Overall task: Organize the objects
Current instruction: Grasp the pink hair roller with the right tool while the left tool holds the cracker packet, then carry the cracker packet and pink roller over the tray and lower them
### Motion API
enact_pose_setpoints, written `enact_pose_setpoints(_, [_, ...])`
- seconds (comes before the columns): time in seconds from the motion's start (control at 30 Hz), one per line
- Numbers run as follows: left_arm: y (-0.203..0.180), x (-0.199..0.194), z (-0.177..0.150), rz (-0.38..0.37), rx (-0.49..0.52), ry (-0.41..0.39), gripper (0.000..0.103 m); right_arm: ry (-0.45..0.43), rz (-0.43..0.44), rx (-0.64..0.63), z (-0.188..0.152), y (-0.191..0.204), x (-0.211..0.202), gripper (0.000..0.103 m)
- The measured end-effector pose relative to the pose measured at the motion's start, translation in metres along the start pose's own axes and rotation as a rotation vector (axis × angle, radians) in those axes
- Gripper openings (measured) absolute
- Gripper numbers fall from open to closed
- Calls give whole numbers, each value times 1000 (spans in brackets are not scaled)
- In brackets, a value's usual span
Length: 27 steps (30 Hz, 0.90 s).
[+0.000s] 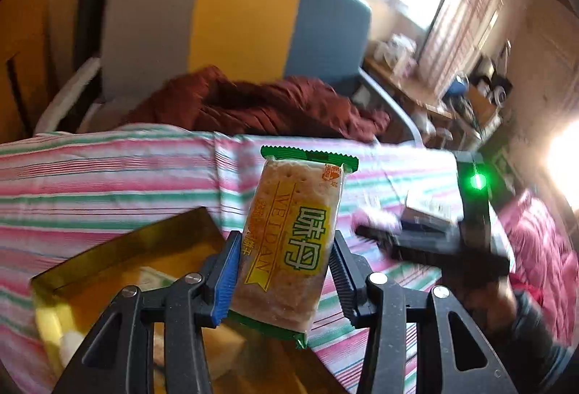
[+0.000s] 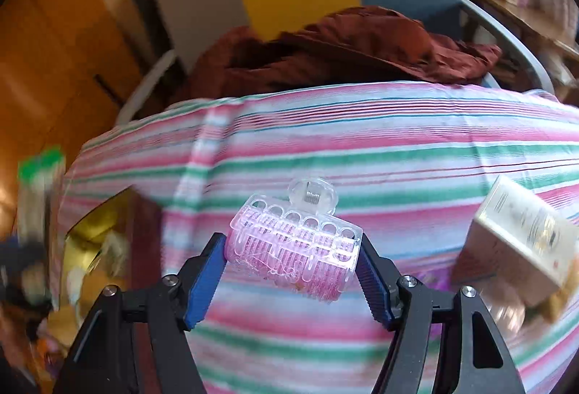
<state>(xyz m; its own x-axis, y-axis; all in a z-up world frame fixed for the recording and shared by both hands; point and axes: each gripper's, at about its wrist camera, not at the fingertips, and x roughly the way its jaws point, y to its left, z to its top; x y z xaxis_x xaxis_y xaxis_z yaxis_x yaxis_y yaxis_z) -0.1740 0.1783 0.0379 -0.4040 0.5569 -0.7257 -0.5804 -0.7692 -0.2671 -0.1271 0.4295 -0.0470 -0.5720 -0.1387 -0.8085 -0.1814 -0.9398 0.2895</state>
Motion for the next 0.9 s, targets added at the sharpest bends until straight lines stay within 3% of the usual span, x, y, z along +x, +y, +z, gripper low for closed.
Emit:
enact_pose_setpoints(0.23, [55,-67,-24,85,-138,-79,48,-19,103,-105,-37,54,-29,70])
enact_pose_setpoints(0.53, [132,-120,-94,154,-388,-153,48,-1,175,-226,-75,116,-44,70])
enact_pose_setpoints(0.67, [149,-125,-119,180,-439,-154,48,5,190,-261,-89,136,-49,70])
enact_pose_setpoints(0.9, [147,-105,-137,110,-475,-132,48,20,170,-303,-103,156,-48,70])
